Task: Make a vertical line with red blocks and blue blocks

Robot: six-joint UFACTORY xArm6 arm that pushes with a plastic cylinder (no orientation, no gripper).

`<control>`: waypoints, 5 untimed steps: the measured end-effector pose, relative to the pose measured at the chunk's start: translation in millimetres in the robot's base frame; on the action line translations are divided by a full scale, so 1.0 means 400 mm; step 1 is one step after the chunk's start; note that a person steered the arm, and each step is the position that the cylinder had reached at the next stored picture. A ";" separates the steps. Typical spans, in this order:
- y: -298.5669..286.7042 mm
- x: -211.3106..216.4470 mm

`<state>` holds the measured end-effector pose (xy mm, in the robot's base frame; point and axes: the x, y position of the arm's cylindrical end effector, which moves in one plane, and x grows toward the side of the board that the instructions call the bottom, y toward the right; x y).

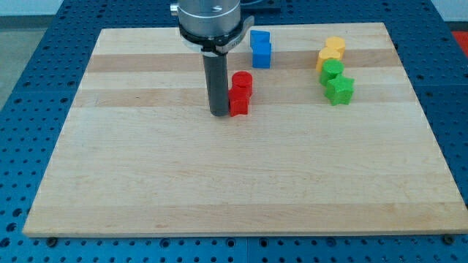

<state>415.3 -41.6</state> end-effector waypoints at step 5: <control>0.039 -0.106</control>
<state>372.9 -26.1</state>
